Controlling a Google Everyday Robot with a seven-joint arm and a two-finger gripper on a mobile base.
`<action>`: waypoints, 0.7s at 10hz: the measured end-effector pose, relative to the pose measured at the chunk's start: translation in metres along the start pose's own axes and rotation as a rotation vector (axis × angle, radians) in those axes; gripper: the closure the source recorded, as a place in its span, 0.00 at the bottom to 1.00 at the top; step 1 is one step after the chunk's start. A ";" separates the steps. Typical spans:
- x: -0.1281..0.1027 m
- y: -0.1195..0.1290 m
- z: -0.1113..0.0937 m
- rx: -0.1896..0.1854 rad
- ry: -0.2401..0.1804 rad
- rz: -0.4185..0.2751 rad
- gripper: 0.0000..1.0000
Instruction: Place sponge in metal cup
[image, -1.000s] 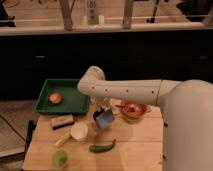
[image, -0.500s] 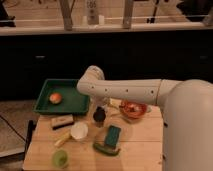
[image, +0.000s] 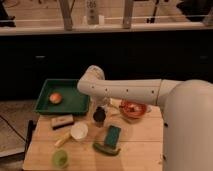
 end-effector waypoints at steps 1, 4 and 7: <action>0.000 0.000 0.000 0.004 0.001 -0.001 0.20; 0.001 0.001 -0.001 0.015 0.009 -0.008 0.20; 0.001 0.001 -0.001 0.017 0.010 -0.008 0.20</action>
